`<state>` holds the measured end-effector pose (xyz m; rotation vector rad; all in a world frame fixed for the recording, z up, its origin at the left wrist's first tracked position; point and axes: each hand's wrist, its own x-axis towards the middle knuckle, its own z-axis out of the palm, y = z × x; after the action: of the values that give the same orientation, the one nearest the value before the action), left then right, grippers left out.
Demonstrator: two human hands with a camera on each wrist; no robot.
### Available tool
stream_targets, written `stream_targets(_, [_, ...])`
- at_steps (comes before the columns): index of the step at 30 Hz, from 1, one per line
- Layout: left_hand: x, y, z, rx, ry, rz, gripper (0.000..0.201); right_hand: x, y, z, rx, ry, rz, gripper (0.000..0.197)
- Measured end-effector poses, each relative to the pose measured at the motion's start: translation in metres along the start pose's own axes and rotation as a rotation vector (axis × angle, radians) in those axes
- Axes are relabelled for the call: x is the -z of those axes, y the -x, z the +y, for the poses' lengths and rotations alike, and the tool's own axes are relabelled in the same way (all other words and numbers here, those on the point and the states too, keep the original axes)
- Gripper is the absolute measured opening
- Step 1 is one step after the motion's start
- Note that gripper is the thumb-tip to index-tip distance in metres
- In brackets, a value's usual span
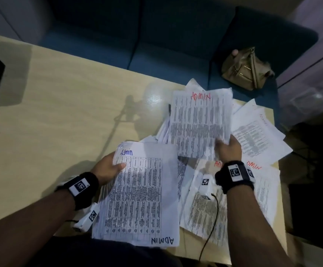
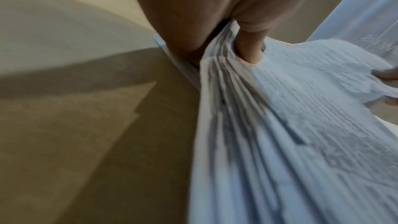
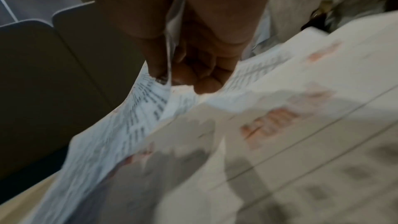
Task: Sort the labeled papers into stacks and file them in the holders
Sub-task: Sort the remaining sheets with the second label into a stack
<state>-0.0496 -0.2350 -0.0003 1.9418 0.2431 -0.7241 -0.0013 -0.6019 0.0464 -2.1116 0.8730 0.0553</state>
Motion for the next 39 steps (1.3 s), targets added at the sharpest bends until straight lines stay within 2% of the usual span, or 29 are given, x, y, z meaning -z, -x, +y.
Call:
stream_targets(2, [-0.002,0.001,0.002,0.009,0.031,0.009,0.033,0.032,0.012,0.034,-0.049,0.053,0.022,0.036])
stream_targets(5, [-0.004,0.0,0.01,0.01,0.077,0.074,0.031,0.077,0.04,0.096,-0.197,0.174,0.016,0.054])
stream_targets(8, [-0.004,-0.004,0.022,-0.004,0.107,0.114,0.029,0.091,0.069,0.144,-0.308,0.306,-0.052,0.059])
stream_targets(10, [-0.007,-0.01,0.03,-0.022,0.091,0.124,0.029,0.091,0.082,0.161,-0.345,0.331,-0.04,0.061])
stream_targets(14, [-0.015,-0.017,0.037,-0.031,0.022,0.096,0.036,0.075,0.085,0.157,-0.407,0.162,0.096,0.074])
stream_targets(16, [-0.018,-0.019,0.035,-0.037,-0.031,0.093,0.04,0.065,0.087,0.147,-0.452,0.169,0.106,0.074])
stream_targets(19, [-0.02,-0.021,0.033,-0.049,-0.073,0.098,0.039,0.054,0.093,0.143,-0.509,0.254,0.093,0.063])
stream_targets(22, [-0.02,-0.022,0.032,-0.062,-0.092,0.091,0.038,0.051,0.097,0.141,-0.556,0.347,0.127,0.068])
stream_targets(25, [-0.021,-0.023,0.03,-0.07,-0.095,0.101,0.038,0.051,0.099,0.134,-0.605,0.177,0.119,0.076])
stream_targets(27, [-0.022,-0.023,0.03,-0.072,-0.093,0.098,0.039,0.052,0.106,0.126,-0.556,0.127,0.093,0.067])
stream_targets(29, [-0.022,-0.022,0.031,-0.076,-0.088,0.082,0.039,0.058,0.114,0.112,-0.441,0.143,0.067,0.046])
stream_targets(32, [-0.019,-0.022,0.029,-0.072,-0.071,0.062,0.04,0.074,0.12,0.081,-0.17,0.116,0.161,0.013])
stream_targets(33, [-0.017,-0.023,0.029,-0.074,-0.069,0.059,0.04,0.082,0.118,0.071,-0.057,0.112,0.212,0.011])
stream_targets(35, [-0.015,-0.023,0.03,-0.083,-0.052,0.052,0.04,0.101,0.113,0.051,0.123,0.049,0.326,0.021])
stream_targets(37, [-0.014,-0.022,0.029,-0.083,-0.02,0.059,0.041,0.116,0.107,0.035,0.183,-0.129,0.408,0.02])
stream_targets(39, [-0.015,-0.022,0.029,-0.074,0.006,0.076,0.039,0.118,0.102,0.027,0.188,-0.262,0.407,0.016])
